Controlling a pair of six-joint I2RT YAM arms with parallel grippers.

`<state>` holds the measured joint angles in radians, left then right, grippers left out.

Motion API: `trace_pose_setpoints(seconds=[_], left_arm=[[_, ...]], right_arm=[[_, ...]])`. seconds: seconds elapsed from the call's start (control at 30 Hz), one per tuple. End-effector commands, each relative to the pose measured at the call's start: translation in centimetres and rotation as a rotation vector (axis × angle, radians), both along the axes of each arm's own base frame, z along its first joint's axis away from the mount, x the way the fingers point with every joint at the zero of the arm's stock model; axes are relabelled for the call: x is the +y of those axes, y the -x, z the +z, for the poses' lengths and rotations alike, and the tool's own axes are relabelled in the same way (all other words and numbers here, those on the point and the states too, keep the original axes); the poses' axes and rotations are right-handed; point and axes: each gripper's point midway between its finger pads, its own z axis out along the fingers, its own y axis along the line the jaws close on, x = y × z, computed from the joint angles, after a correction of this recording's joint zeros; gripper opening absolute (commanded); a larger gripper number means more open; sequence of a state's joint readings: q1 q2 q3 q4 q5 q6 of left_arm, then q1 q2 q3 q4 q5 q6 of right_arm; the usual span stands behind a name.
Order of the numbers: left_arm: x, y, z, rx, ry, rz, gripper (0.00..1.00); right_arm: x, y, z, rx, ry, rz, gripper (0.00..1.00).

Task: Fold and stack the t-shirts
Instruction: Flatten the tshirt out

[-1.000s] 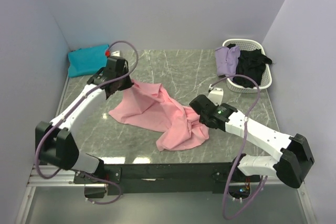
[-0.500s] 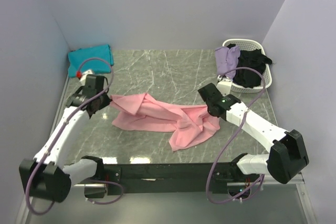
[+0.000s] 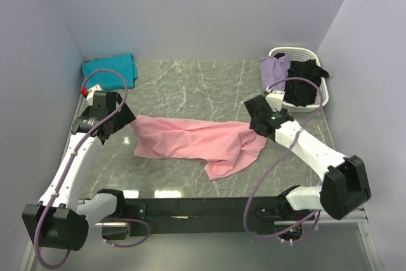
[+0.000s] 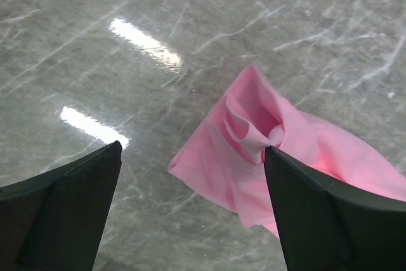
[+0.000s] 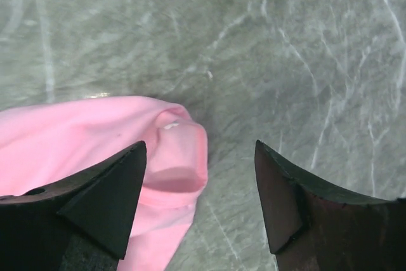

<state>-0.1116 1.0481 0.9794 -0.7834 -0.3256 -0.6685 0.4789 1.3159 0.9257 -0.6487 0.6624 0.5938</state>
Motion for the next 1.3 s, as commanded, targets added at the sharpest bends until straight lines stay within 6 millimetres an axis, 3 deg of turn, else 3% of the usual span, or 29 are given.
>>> trace_pose_setpoints(seconds=[0.0,0.07,0.17,0.2,0.23,0.3,0.57,0.93,1.07,1.1,1.2,1.23,1.27], left_arm=[[-1.8,-1.6,1.3,-0.083,0.07,-0.081,0.99],[-2.7,-1.8,1.5,-0.091,0.1,-0.117,0.99],[-3.4,-1.6,1.3,-0.092,0.129,-0.153,0.99],[-3.7,-1.6,1.5,-0.107,0.138,-0.168,0.99],[-3.9,-1.5,1.3,-0.106,0.146,-0.179,1.0],[-4.0,-1.1,1.0,-0.102,0.148,-0.185,0.99],[-4.2,-0.6,0.5,-0.094,0.163,-0.191,0.99],[-4.0,-0.5,1.3,-0.115,0.155,-0.182,0.99],[-4.0,-0.5,1.1,-0.11,0.156,-0.185,1.0],[-4.0,-0.5,0.9,-0.104,0.154,-0.182,0.99],[-3.5,-0.5,1.2,-0.11,0.133,-0.166,0.99],[-3.2,-0.4,1.4,-0.109,0.123,-0.155,0.99],[-2.9,-0.4,1.5,-0.104,0.111,-0.141,1.0]], right_arm=[[1.2,-0.3,5.1,-0.151,-0.131,0.059,0.76],[2.9,0.4,6.2,-0.176,-0.236,0.14,0.76],[6.8,2.2,5.6,-0.136,-0.449,0.271,0.77],[7.5,3.1,4.0,-0.103,-0.5,0.281,0.77],[9.3,3.6,4.5,-0.117,-0.589,0.346,0.77],[9.5,4.3,2.9,-0.102,-0.62,0.331,0.77],[10.8,5.9,-0.4,-0.047,-0.681,0.367,0.78],[13.2,5.5,-3.4,0.033,-0.726,0.39,0.78],[13.5,5.3,-4.2,0.068,-0.697,0.384,0.73],[13.5,5.2,-4.3,0.07,-0.686,0.379,0.69],[13.5,5.1,-3.6,0.048,-0.679,0.391,0.24],[13.5,5.0,-3.3,0.037,-0.678,0.39,0.0],[13.5,4.8,-2.6,0.014,-0.683,0.403,0.0]])
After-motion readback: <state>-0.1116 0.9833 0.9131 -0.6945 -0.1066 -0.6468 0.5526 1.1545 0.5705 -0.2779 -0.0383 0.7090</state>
